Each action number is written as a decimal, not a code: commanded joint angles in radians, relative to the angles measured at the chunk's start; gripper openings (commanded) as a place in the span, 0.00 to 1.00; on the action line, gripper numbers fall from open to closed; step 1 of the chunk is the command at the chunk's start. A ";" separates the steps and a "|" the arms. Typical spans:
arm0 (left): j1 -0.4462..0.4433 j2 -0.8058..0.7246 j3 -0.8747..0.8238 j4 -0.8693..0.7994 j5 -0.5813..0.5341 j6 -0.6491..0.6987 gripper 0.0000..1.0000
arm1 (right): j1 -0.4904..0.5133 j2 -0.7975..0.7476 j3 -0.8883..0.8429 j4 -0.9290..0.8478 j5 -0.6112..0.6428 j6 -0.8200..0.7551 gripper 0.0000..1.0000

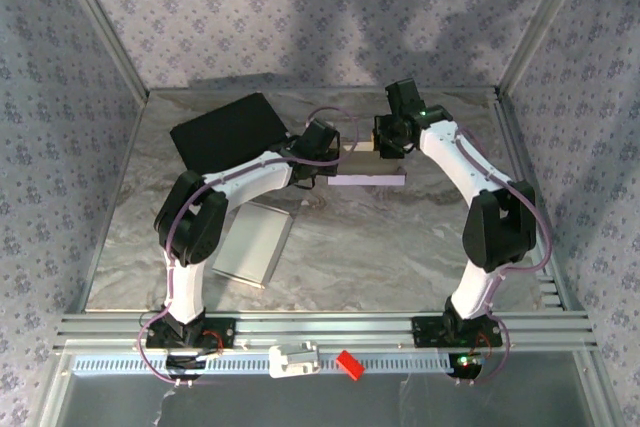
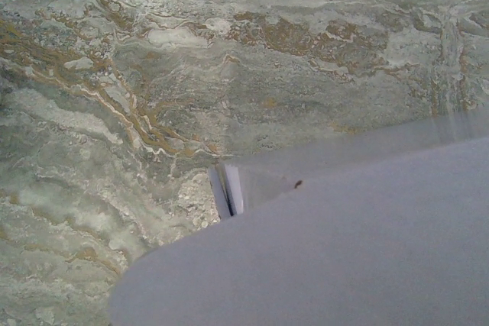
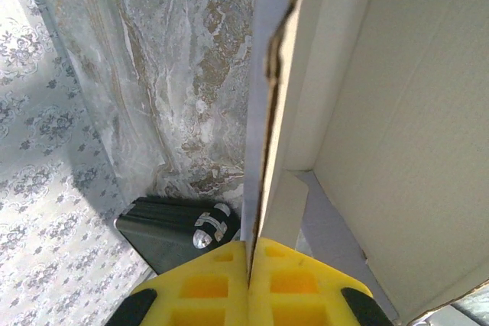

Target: Fold the paper box

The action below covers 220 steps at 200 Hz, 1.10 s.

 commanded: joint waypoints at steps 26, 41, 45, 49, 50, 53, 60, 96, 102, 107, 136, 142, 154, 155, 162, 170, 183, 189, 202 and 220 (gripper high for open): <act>-0.013 -0.015 -0.027 -0.097 0.025 0.007 0.21 | -0.007 -0.022 -0.031 -0.053 0.014 -0.008 0.00; -0.014 -0.030 -0.034 -0.102 0.033 0.000 0.27 | -0.006 -0.023 -0.046 -0.047 0.002 -0.008 0.00; -0.014 -0.035 -0.037 -0.103 0.035 0.001 0.28 | -0.007 -0.025 -0.052 -0.045 0.003 -0.008 0.00; -0.013 -0.042 -0.040 -0.106 0.038 -0.003 0.29 | -0.006 -0.026 -0.057 -0.042 0.001 -0.008 0.00; -0.014 -0.044 -0.041 -0.106 0.038 -0.004 0.29 | -0.006 -0.027 -0.058 -0.042 0.001 -0.009 0.00; -0.014 -0.049 -0.045 -0.108 0.041 -0.006 0.31 | -0.005 -0.029 -0.062 -0.041 0.001 -0.009 0.00; -0.014 -0.065 -0.057 -0.110 0.044 -0.010 0.34 | -0.005 -0.034 -0.072 -0.040 0.000 -0.010 0.00; -0.016 -0.161 -0.168 -0.094 0.077 -0.045 0.38 | -0.002 -0.068 -0.140 -0.016 -0.021 -0.022 0.00; -0.015 -0.176 -0.185 -0.089 0.084 -0.052 0.39 | -0.002 -0.074 -0.155 -0.008 -0.024 -0.024 0.00; -0.017 -0.192 -0.204 -0.086 0.090 -0.060 0.39 | 0.001 -0.080 -0.168 -0.004 -0.026 -0.027 0.00; -0.018 -0.282 -0.265 -0.079 0.123 -0.088 0.40 | 0.004 -0.124 -0.230 0.009 -0.019 -0.041 0.00; -0.018 -0.298 -0.271 -0.084 0.122 -0.092 0.39 | 0.003 -0.132 -0.243 0.014 -0.019 -0.047 0.00; -0.018 -0.340 -0.286 -0.090 0.120 -0.099 0.39 | 0.002 -0.149 -0.278 0.026 -0.026 -0.063 0.00; -0.018 -0.343 -0.287 -0.089 0.120 -0.100 0.39 | 0.002 -0.151 -0.281 0.027 -0.026 -0.064 0.00; -0.019 -0.365 -0.292 -0.094 0.122 -0.103 0.39 | 0.001 -0.163 -0.303 0.037 -0.031 -0.071 0.00; -0.018 -0.384 -0.294 -0.097 0.127 -0.106 0.38 | 0.002 -0.176 -0.327 0.042 -0.033 -0.080 0.00; -0.016 -0.404 -0.290 -0.105 0.135 -0.113 0.38 | 0.003 -0.201 -0.372 0.051 -0.031 -0.096 0.00; -0.015 -0.408 -0.286 -0.110 0.140 -0.115 0.38 | 0.002 -0.212 -0.394 0.058 -0.029 -0.106 0.00; -0.007 -0.396 -0.268 -0.128 0.153 -0.126 0.40 | 0.002 -0.225 -0.425 0.068 -0.025 -0.130 0.00; 0.013 -0.356 -0.235 -0.140 0.200 -0.147 0.41 | 0.002 -0.230 -0.471 0.114 -0.038 -0.152 0.00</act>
